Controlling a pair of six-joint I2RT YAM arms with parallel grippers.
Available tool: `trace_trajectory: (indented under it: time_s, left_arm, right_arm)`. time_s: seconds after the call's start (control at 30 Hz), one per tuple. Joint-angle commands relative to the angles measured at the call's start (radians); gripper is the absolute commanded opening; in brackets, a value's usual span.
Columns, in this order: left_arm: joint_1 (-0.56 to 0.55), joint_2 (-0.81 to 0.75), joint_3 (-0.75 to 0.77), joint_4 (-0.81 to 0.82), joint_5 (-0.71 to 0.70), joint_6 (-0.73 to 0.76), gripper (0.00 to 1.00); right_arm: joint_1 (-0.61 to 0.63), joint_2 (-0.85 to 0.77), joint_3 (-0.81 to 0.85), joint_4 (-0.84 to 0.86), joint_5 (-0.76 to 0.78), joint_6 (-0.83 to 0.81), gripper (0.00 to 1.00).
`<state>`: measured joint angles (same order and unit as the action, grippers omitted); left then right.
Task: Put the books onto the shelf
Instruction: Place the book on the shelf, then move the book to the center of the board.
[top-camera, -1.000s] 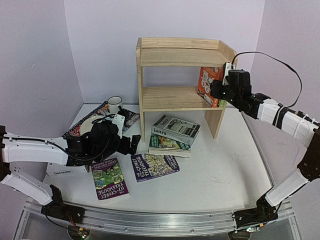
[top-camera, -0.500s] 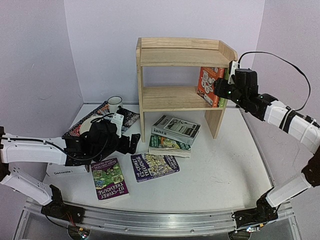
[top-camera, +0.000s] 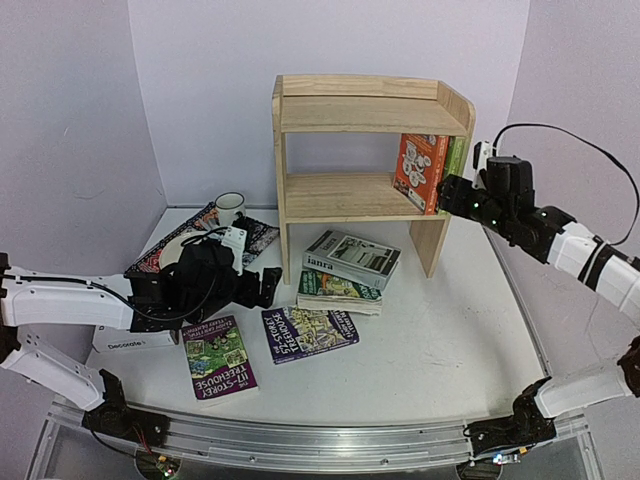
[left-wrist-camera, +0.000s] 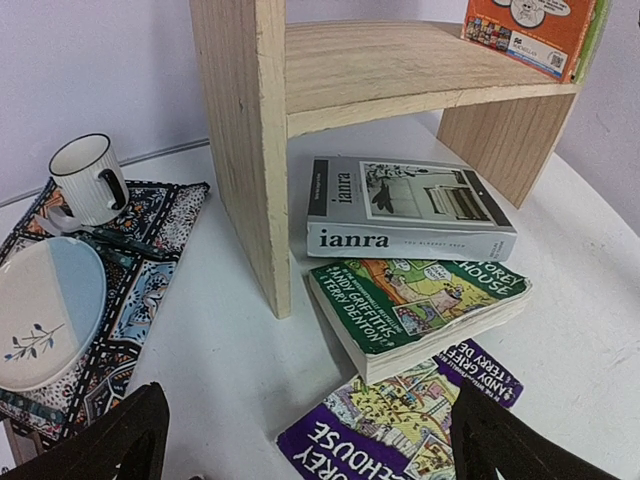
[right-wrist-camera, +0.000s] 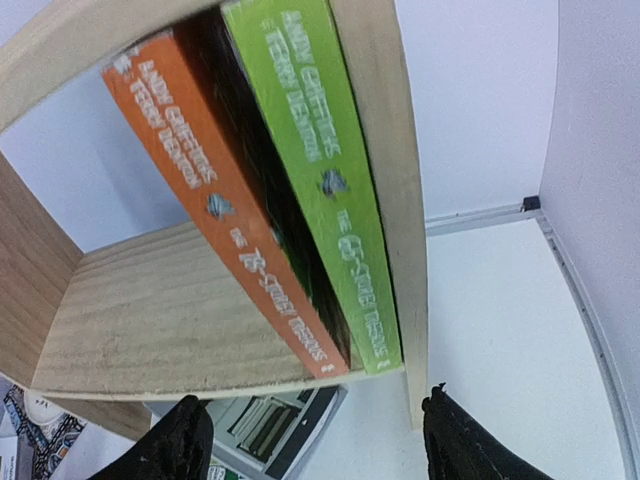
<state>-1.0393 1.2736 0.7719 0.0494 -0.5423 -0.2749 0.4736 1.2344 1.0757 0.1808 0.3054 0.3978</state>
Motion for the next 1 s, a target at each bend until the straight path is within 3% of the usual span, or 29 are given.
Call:
trace_trajectory:
  time_s: [0.0, 0.17, 0.27, 0.47, 0.67, 0.97]
  left_arm:
    - [0.005, 0.012, -0.016, 0.003, 0.055, -0.123, 0.99]
    - [0.005, 0.066, -0.026, 0.002, 0.111, -0.248, 0.99]
    - [0.039, 0.109, 0.014, -0.090, 0.147, -0.332, 0.99]
    - [0.102, 0.110, -0.005, -0.116, 0.235, -0.416, 0.99]
    - [0.148, 0.109, -0.071, -0.104, 0.304, -0.563, 0.98]
    - [0.206, 0.188, -0.101, -0.075, 0.414, -0.635, 0.95]
  right_arm:
    - [-0.002, -0.079, -0.092, -0.050, -0.111, 0.107, 0.74]
    - [0.001, -0.096, -0.227, -0.055, -0.276, 0.216, 0.78]
    - [0.023, -0.096, -0.313, -0.031, -0.331, 0.264, 0.78]
    - [0.160, -0.077, -0.428, 0.013, -0.304, 0.329, 0.77]
    - [0.315, 0.049, -0.448, 0.091, -0.272, 0.385, 0.76]
    - [0.368, 0.244, -0.379, 0.192, -0.298, 0.395, 0.75]
